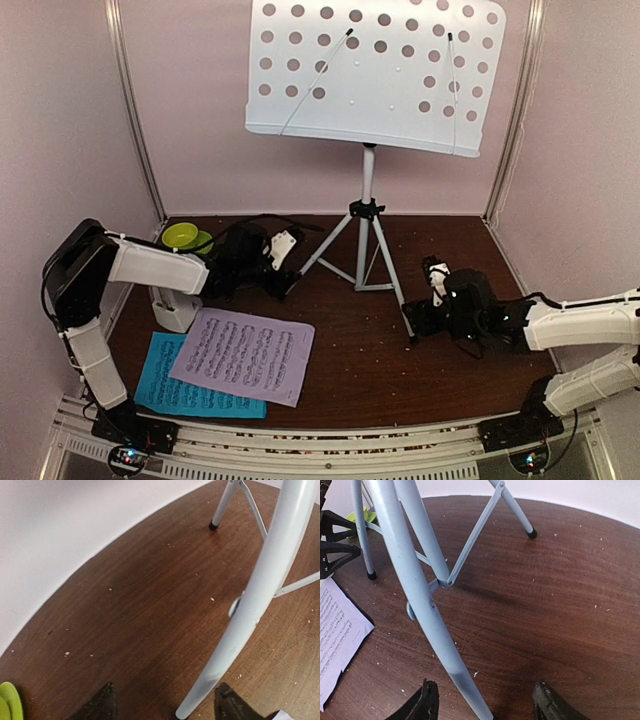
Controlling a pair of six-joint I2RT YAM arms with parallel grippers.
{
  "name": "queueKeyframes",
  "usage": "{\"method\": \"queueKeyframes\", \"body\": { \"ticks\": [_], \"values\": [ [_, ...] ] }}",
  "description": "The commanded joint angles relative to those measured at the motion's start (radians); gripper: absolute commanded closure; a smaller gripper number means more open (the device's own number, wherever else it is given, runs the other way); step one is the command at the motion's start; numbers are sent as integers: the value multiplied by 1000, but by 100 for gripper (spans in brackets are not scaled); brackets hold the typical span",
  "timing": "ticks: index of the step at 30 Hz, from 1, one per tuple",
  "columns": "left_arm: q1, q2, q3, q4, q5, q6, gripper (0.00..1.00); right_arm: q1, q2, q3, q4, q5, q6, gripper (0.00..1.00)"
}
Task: Set up the instrument practice props
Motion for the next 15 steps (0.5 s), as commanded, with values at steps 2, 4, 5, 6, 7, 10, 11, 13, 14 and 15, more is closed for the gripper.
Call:
{"method": "queueKeyframes", "body": {
  "ticks": [2, 4, 5, 6, 7, 10, 11, 13, 14, 15],
  "values": [
    [5, -163, -50, -9, -108, -51, 17, 10, -138, 1, -89, 51, 8, 28],
    [1, -211, -74, -22, -138, -63, 4, 10, -183, -2, -120, 65, -1, 25],
    [1, -234, -81, -40, -156, -70, 2, 10, -205, -4, -133, 73, -6, 24],
    [0, -256, -85, -72, -175, -78, 2, 11, -228, -5, -154, 80, -14, 23],
    [-1, -277, -87, -97, -195, -87, 2, 11, -250, -5, -176, 90, -23, 21],
    [-1, -344, -85, -183, -243, -133, 2, 12, -334, -5, -242, 150, -57, 8],
    [0, -363, -85, -206, -264, -148, 2, 13, -359, -5, -267, 185, -67, 1],
    [0, -402, -85, -256, -298, -179, 2, 10, -409, -11, -299, 245, -68, 0],
    [-1, -420, -85, -279, -310, -193, 2, 9, -436, -15, -304, 251, -68, 0],
    [0, -442, -83, -305, -315, -200, 2, 9, -461, -26, -298, 240, -82, 0]
  ]
}}
